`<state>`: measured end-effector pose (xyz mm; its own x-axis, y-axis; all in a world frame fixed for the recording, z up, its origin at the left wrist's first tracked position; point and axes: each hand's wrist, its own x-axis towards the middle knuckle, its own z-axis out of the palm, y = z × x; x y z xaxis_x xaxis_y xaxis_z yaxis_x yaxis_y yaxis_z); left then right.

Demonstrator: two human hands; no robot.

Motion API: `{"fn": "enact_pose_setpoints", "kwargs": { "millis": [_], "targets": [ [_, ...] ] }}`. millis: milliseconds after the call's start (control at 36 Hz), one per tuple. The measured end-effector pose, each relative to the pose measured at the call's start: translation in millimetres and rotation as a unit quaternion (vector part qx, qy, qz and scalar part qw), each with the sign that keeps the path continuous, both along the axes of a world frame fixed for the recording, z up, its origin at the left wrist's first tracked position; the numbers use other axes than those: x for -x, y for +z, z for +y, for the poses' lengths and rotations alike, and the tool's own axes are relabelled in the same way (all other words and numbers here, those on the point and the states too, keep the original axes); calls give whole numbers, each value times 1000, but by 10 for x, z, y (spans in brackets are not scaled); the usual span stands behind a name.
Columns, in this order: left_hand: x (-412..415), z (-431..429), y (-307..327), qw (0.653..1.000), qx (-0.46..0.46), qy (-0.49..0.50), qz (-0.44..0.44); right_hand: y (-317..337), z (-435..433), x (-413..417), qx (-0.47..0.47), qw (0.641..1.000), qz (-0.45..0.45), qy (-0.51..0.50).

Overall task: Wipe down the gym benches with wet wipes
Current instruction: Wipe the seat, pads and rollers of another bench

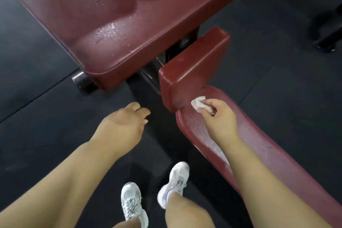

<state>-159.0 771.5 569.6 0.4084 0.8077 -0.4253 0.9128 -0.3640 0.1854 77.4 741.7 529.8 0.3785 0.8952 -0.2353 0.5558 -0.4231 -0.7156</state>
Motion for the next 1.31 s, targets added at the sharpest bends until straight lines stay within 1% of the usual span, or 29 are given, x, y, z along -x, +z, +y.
{"fn": "enact_pose_setpoints", "kwargs": {
  "millis": [28, 83, 139, 194, 222, 278, 333, 389, 444, 500, 556, 611, 667, 722, 778, 833, 917, 1056, 1111, 1194, 1250, 1306],
  "targets": [
    [44, -12, 12, 1000, 11, 10, 4, 25, -8, 48, -20, 1000, -12, 20],
    [106, 13, 16, 999, 18, 30, -19, 73, 3, 123, -63, 997, -25, 45],
    [111, 65, 5, 998, 25, 38, -32, 123, 52, 185, -110, 993, -16, 48],
    [105, 126, -49, 998, 33, 38, -32, 164, 128, 244, -180, 982, -19, 58],
    [92, 159, -75, 998, 27, 39, -31, 175, 180, 266, -225, 971, -35, 69],
    [68, 221, -164, 999, 1, 33, -22, 168, 303, 288, -316, 938, -82, 114],
    [61, 280, -311, 998, -48, 22, -27, 115, 444, 289, -379, 898, -141, 175],
    [53, 322, -450, 996, -70, 37, -46, 30, 577, 291, -402, 863, -197, 232],
    [37, 353, -569, 993, -71, 56, -71, -87, 680, 310, -407, 838, -241, 272],
    [10, 376, -678, 990, -74, 66, -102, -208, 747, 315, -413, 818, -281, 284],
    [-3, 396, -799, 985, -99, 65, -127, -313, 780, 317, -432, 792, -315, 296],
    [11, 433, -945, 978, -138, 67, -139, -418, 819, 353, -461, 759, -345, 305],
    [27, 464, -1090, 967, -184, 71, -162, -588, 846, 418, -482, 717, -398, 308],
    [45, 490, -1197, 951, -232, 72, -190, -836, 846, 462, -481, 668, -470, 319],
    [82, 502, -1298, 944, -252, 76, -199, -1108, 803, 446, -454, 623, -535, 346],
    [142, 519, -1404, 939, -265, 81, -201, -1337, 748, 376, -426, 592, -584, 357],
    [224, 519, -1580, 934, -281, 92, -200, -1568, 678, 301, -405, 582, -603, 365],
    [154, 465, -1755, 949, -247, 90, -172, -1864, 571, 194, -360, 577, -619, 393],
    [70, 446, -1781, 958, -226, 77, -160, -2004, 544, 122, -341, 560, -638, 405],
    [-71, 429, -1778, 962, -220, 58, -154, -2243, 574, -6, -318, 525, -654, 442],
    [-148, 438, -1761, 958, -233, 48, -160, -2325, 662, -68, -330, 506, -656, 452],
    [-213, 475, -1723, 944, -276, 33, -177, -2340, 750, -109, -352, 499, -649, 454]
  ]
}}
